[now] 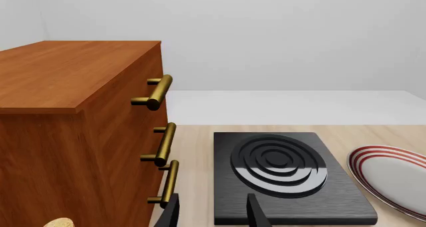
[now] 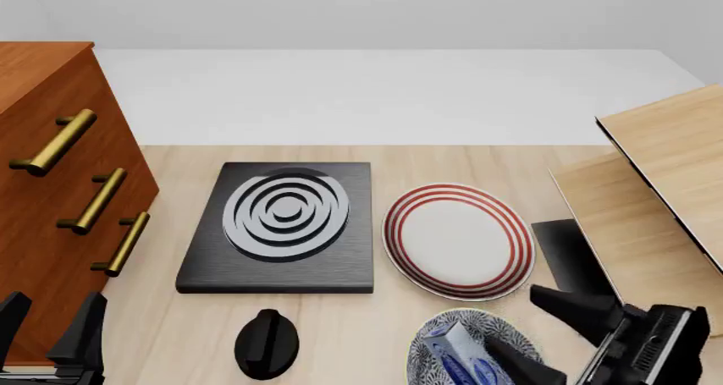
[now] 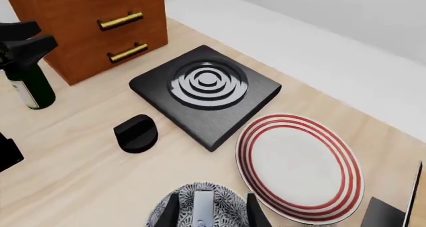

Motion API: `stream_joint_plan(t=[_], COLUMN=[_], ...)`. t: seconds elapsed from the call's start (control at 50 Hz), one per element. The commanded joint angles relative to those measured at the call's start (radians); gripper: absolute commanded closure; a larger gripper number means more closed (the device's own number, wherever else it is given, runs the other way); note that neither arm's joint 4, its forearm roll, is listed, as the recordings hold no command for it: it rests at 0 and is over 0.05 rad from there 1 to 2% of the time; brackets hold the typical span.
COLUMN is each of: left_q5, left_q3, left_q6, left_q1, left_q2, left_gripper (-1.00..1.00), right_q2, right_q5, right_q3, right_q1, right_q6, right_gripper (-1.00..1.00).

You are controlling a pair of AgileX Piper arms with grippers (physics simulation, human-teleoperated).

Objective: Pick up the cream cheese and put it in the bowl.

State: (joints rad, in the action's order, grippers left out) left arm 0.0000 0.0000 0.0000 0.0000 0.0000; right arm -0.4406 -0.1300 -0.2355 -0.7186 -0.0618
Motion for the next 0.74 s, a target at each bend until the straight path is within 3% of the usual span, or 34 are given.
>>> stream_joint_plan(t=[0.02, 0.34, 0.74], left_q5=[0.000, 0.000, 0.000], left_q3=[0.000, 0.000, 0.000], left_q6=[0.000, 0.000, 0.000], left_q1=[0.000, 0.000, 0.000], left_q2=[0.000, 0.000, 0.000], left_gripper=[-1.00, -1.00, -1.00], right_q2=[0.187, 0.427, 0.441], right_q5=[-0.181, -0.376, -0.438], right_q3=[-0.049, -0.071, -0.169], right_q1=[0.038, 0.171, 0.296], right_q6=[-0.004, 0.042, 0.066], right_gripper=[-1.00, -1.00, -1.00])
